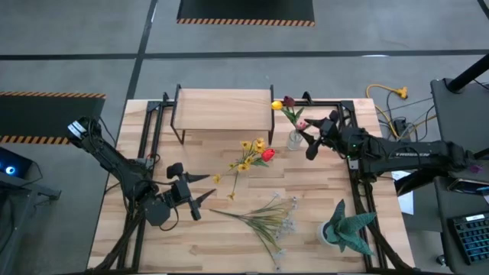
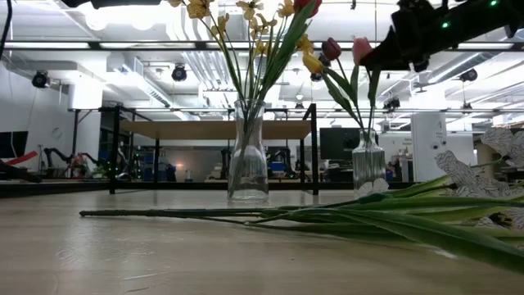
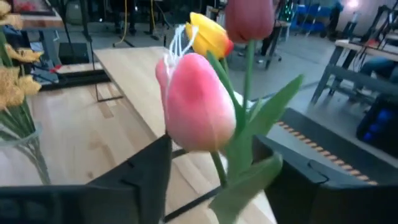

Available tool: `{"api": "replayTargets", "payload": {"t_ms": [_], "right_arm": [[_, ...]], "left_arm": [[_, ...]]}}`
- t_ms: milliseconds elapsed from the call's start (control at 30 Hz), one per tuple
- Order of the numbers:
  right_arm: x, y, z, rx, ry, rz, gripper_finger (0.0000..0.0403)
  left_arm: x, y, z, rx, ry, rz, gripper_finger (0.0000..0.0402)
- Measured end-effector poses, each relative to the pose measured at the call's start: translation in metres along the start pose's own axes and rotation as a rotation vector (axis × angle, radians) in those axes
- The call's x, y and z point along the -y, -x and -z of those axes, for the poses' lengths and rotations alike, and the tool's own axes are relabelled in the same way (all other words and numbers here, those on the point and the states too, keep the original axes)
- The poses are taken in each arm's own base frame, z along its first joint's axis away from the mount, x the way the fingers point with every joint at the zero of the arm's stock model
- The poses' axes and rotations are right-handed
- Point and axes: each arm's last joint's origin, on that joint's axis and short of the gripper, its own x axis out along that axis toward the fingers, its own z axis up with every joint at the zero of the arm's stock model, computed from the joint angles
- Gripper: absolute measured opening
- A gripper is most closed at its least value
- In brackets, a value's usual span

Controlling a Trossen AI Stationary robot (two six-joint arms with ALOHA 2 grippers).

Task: Pick and place flowers into a vace then onto a shelf
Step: Put the pink tulip into the top transparent vase, then put the white flowers into the top transparent vase

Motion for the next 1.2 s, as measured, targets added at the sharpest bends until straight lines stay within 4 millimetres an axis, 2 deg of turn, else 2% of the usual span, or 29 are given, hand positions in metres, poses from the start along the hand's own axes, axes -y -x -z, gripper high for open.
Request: {"api": "replayTargets", "payload": {"t_ms": [133, 333, 600, 700, 833, 1000, 1100, 1200], "right_arm": [[0.009, 0.016, -0.004, -0.046, 0.008, 0.001, 0.0243], [0.020, 0.039, -0.009, -0.011, -0.055, -0.050, 0.0246], [0.014, 0.058, -0.003, 0.062, -0.031, -0.566, 0.0237], [0.009, 0.059, 0.006, 0.087, 0.040, -0.713, 0.0238], [0.002, 0.055, 0.013, 0.203, 0.013, -0.890, 0.0235], [-0.004, 0.045, 0.029, 0.356, -0.019, -0.902, 0.0233], [-0.008, 0.042, 0.045, 0.376, 0.054, -0.938, 0.0233], [-0.009, 0.041, 0.049, 0.378, 0.072, -0.962, 0.0233]], "left_arm": [[0.000, 0.000, 0.000, 0.000, 0.000, 0.000, 0.0216], [-0.001, 0.000, -0.009, 0.019, -0.014, -0.028, 0.0216], [-0.001, 0.000, -0.012, 0.022, -0.010, -0.031, 0.0216], [0.000, 0.000, -0.012, 0.020, -0.012, -0.032, 0.0216], [-0.002, -0.004, -0.012, 0.019, -0.009, -0.048, 0.0216], [-0.005, -0.008, -0.012, 0.017, -0.007, -0.065, 0.0216], [-0.005, -0.009, -0.012, 0.016, -0.007, -0.069, 0.0216], [-0.005, -0.009, -0.012, 0.016, -0.007, -0.068, 0.0216]]}}
